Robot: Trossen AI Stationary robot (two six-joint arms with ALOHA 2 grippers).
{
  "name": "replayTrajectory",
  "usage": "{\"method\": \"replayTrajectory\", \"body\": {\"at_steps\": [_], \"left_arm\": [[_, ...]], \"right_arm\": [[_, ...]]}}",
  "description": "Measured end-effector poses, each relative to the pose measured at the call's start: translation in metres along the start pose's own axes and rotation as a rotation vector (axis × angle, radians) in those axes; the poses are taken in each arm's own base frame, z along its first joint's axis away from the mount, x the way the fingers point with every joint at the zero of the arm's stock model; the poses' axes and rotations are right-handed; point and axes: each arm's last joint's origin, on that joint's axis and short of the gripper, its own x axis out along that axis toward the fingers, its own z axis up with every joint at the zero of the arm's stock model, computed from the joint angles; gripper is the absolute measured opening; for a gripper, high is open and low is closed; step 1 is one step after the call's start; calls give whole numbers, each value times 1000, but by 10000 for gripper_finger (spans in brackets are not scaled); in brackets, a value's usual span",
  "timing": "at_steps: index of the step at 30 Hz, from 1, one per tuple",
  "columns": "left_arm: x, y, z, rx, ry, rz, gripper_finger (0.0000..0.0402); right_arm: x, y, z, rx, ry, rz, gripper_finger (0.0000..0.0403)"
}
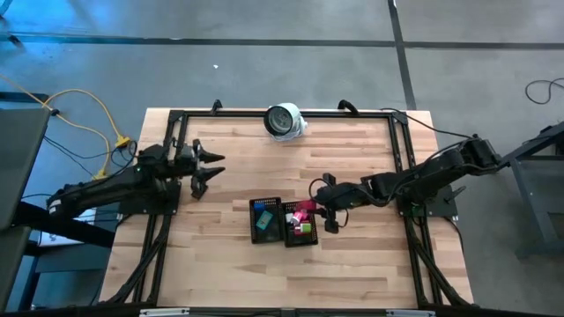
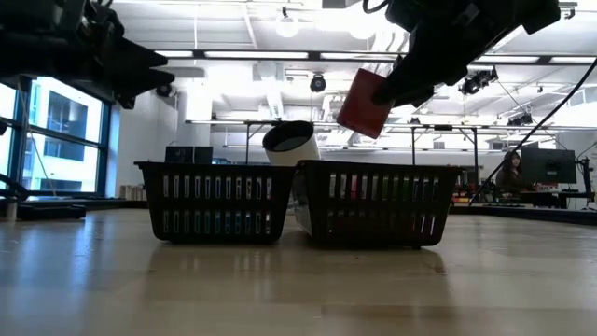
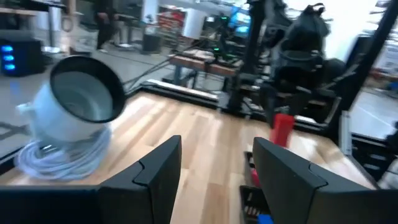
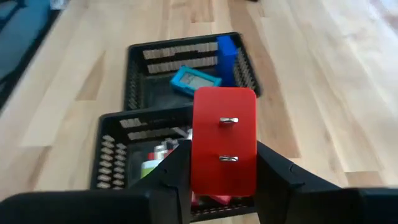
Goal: Pick & Place Office items
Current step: Put the red charger adapter into the right black bin
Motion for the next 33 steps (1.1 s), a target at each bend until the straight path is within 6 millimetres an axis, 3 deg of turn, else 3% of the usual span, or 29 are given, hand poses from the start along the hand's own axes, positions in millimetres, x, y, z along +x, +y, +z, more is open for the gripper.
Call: {"method": "replayTrajectory", "body": {"at_steps": [9, 15, 23, 33], "left_arm": [[5, -13, -11, 4, 76, 26, 192], [12, -20, -17, -12, 132, -3, 192], [14, -26, -20, -6, 139, 19, 192], [14, -28, -20, -3, 136, 30, 192]], "right_arm": [[2, 2, 4, -18, -31, 60, 110], [15, 5, 0, -21, 10, 125, 110], [32, 31, 14, -78, 102, 182, 110], [43, 64, 9, -91, 161, 184, 110]]}}
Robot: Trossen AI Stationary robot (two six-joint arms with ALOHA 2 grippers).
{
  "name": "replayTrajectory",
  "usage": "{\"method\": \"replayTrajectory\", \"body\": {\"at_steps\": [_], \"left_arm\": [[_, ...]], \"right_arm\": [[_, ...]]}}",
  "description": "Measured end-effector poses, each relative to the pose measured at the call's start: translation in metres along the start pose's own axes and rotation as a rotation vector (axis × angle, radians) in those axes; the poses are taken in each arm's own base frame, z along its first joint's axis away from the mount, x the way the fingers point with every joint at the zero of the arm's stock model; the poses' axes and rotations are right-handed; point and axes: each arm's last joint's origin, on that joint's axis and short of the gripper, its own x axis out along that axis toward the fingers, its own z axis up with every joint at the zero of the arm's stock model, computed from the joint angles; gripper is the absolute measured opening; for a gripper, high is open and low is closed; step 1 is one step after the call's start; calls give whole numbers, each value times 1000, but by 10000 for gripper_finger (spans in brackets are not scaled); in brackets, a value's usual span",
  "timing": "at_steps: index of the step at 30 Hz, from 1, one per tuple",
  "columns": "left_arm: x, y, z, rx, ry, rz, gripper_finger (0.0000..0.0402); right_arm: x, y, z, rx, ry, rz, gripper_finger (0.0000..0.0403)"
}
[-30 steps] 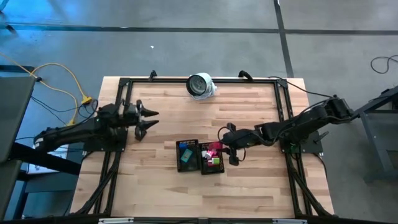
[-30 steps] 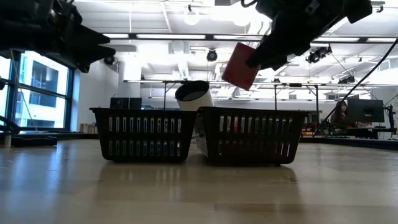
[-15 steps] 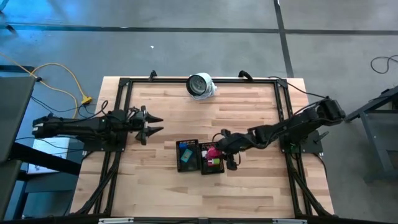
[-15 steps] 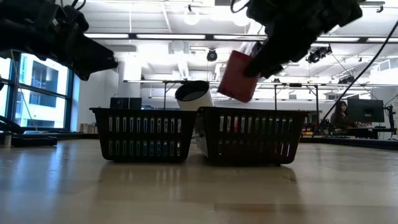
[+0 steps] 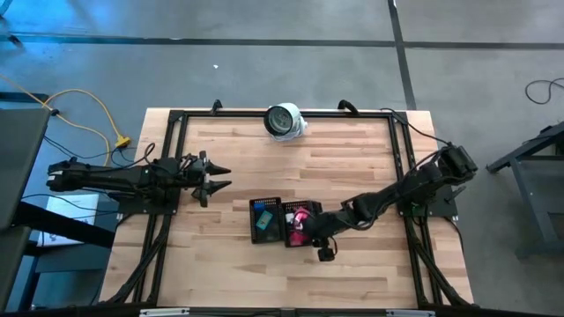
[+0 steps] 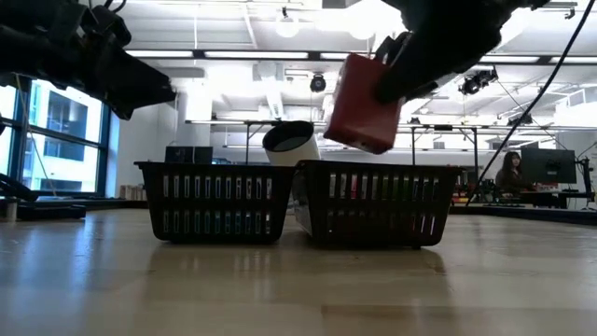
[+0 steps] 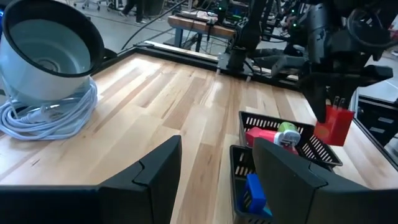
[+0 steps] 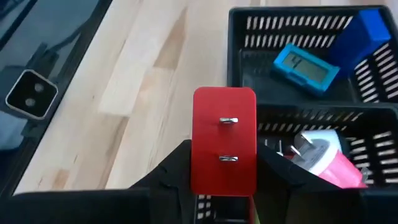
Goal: Pick & Place Office items
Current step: Put the red charger adapter into the right black bin
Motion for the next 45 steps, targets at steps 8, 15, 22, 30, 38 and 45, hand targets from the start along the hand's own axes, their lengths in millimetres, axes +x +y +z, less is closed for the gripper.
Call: {"method": "replayTrajectory", "body": {"at_steps": [8, 15, 22, 30, 38, 45], "left_arm": [[0, 0, 0, -16, 1, 1, 192], [1, 0, -1, -18, 9, 3, 192], [1, 0, -1, -22, 13, 3, 192], [1, 0, -2, -23, 19, 5, 192], [1, 0, -2, -27, 22, 6, 192], [1, 0, -3, -27, 31, -3, 192]], "right_arm": [[0, 0, 0, 22, -11, -29, 110], [0, 0, -1, 44, 9, -26, 112], [0, 0, -2, 50, 17, -24, 113], [0, 0, -2, 54, 18, -21, 121], [0, 1, -2, 56, 25, 14, 135], [0, -2, -1, 79, 23, 21, 154]]}}
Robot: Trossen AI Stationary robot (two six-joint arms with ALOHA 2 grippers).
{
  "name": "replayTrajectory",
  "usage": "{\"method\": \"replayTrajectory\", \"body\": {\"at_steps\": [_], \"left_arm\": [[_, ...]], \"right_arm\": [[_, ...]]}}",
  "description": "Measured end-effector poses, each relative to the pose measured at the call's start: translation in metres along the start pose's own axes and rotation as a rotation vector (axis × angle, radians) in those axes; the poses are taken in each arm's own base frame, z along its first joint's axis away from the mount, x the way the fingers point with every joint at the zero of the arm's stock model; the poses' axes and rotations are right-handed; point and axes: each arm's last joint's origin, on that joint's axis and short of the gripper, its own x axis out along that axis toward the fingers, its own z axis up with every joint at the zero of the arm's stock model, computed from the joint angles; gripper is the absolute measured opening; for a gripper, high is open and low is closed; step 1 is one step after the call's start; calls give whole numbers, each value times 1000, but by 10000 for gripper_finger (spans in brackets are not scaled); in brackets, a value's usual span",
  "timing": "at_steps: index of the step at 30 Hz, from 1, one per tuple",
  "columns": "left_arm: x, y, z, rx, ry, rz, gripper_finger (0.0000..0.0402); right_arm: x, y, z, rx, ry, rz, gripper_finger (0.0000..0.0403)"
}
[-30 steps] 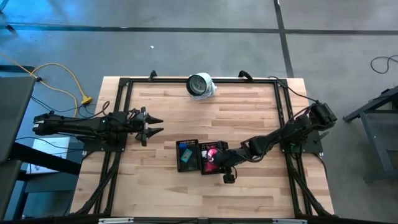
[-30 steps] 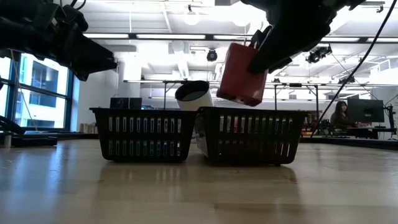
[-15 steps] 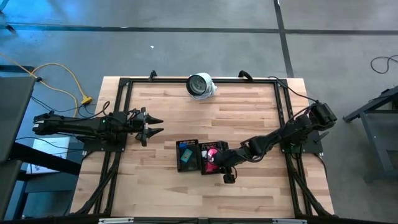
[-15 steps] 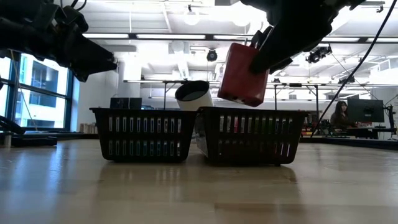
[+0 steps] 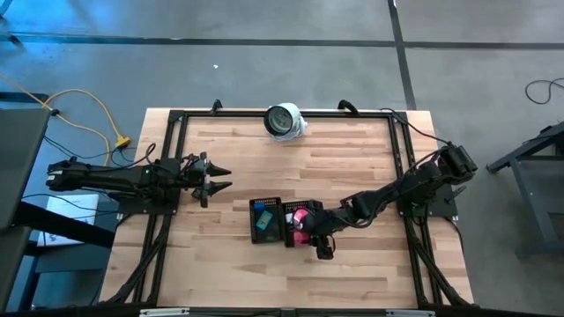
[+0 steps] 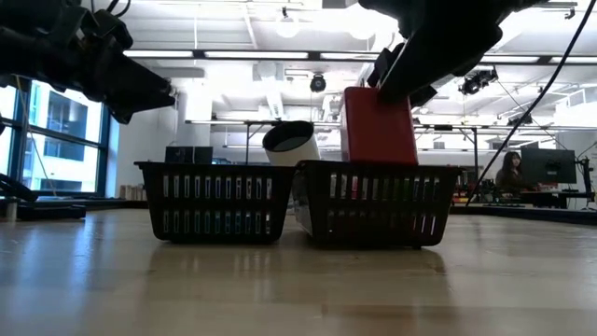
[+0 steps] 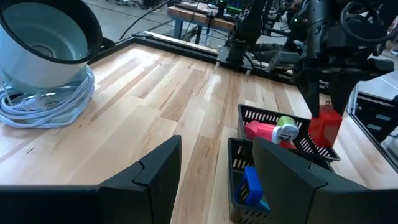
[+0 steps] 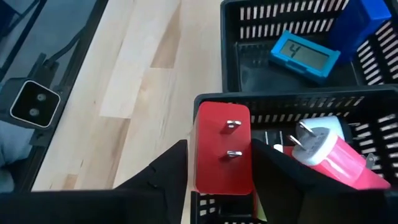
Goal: Pick & Place Office items
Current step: Put the red charger adapter into the right black bin
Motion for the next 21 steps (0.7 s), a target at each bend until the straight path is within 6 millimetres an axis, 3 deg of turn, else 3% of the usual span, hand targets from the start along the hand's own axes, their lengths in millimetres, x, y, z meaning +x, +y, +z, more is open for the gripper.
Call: {"method": "replayTrajectory", "body": {"at_steps": [11, 21], "left_arm": [[0, 0, -2, -12, 17, 0, 192], [0, 0, -2, -13, 21, 0, 192]], "right_arm": [[0, 0, 0, -14, -5, -14, 194], [0, -11, 3, -56, -12, -53, 192]]}}
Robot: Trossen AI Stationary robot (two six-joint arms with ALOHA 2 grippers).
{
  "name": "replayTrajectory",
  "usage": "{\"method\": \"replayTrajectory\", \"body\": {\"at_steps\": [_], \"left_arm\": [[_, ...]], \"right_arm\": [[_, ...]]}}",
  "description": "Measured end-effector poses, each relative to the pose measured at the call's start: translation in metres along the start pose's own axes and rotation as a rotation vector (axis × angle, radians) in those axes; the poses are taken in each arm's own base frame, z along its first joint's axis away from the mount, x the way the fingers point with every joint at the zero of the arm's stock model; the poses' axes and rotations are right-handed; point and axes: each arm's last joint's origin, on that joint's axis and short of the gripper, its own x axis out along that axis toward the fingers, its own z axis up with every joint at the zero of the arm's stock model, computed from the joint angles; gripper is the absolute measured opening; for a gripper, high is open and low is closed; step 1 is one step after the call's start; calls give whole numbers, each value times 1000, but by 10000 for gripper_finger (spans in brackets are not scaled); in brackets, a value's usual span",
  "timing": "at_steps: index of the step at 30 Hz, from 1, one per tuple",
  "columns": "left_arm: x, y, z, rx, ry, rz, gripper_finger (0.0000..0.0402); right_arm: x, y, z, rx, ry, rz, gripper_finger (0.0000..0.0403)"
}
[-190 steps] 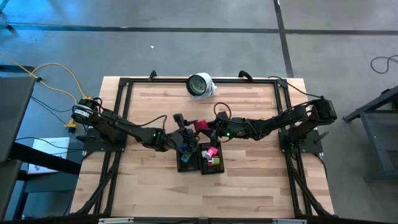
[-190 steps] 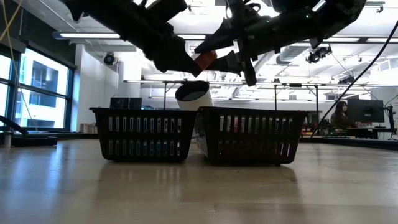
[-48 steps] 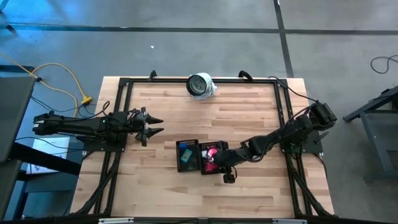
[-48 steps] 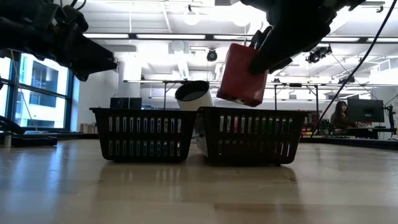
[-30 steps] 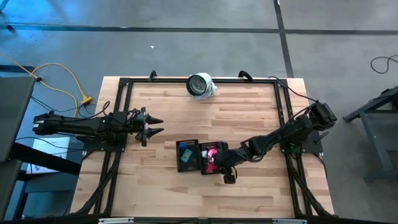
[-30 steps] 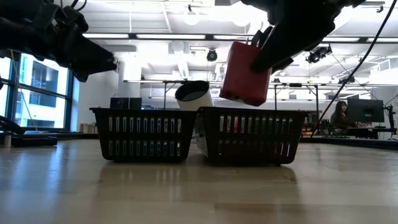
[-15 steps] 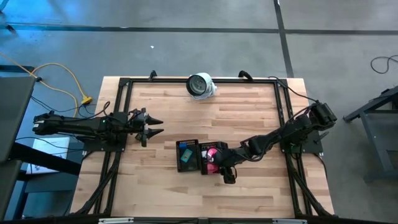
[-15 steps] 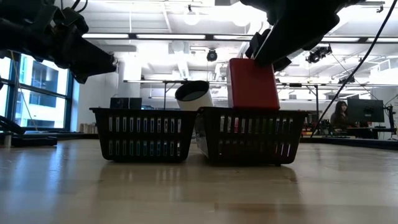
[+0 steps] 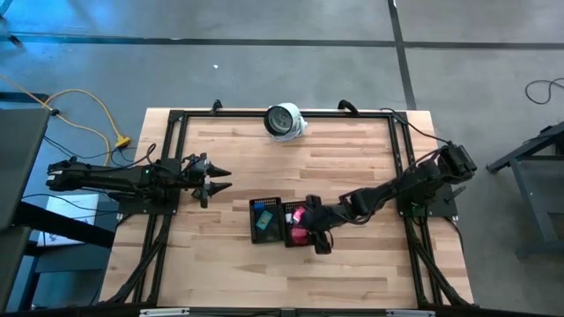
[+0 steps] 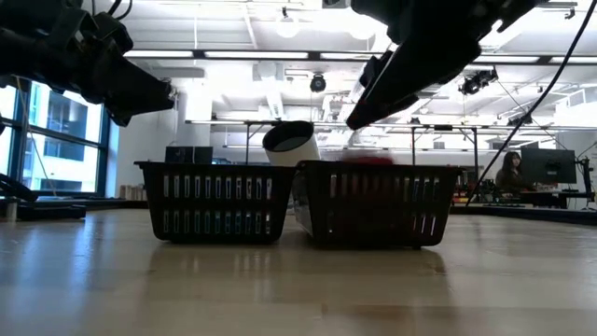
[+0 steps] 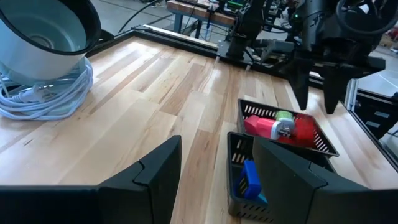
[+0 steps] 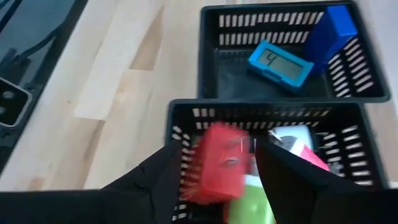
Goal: Pick & Place Office items
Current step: Put the red charger adapter into the right black bin, then put the black digital clock into the left black bin
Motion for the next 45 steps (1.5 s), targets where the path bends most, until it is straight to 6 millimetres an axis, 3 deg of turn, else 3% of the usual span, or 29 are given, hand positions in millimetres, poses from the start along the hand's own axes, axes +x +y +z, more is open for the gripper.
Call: {"method": "replayTrajectory", "body": {"at_steps": [7, 12, 20, 26, 33, 45], "left_arm": [[0, 0, -1, -2, 9, 2, 192], [0, 0, -1, -3, 11, 2, 192], [0, 1, -4, -51, 44, 12, 192], [-1, 4, -14, -125, 136, 68, 192], [-8, 4, -12, -223, 249, 180, 192], [-29, -23, 22, -312, 361, 344, 192]], "right_arm": [[0, -5, 1, -30, -10, -52, 193], [-12, -7, 8, -74, -58, -120, 193], [-67, 4, 28, -135, -238, -242, 193], [-99, 15, 24, -156, -264, -350, 193], [-100, 17, 11, -133, -171, -415, 193], [-82, 7, -24, -123, -169, -498, 193]]}}
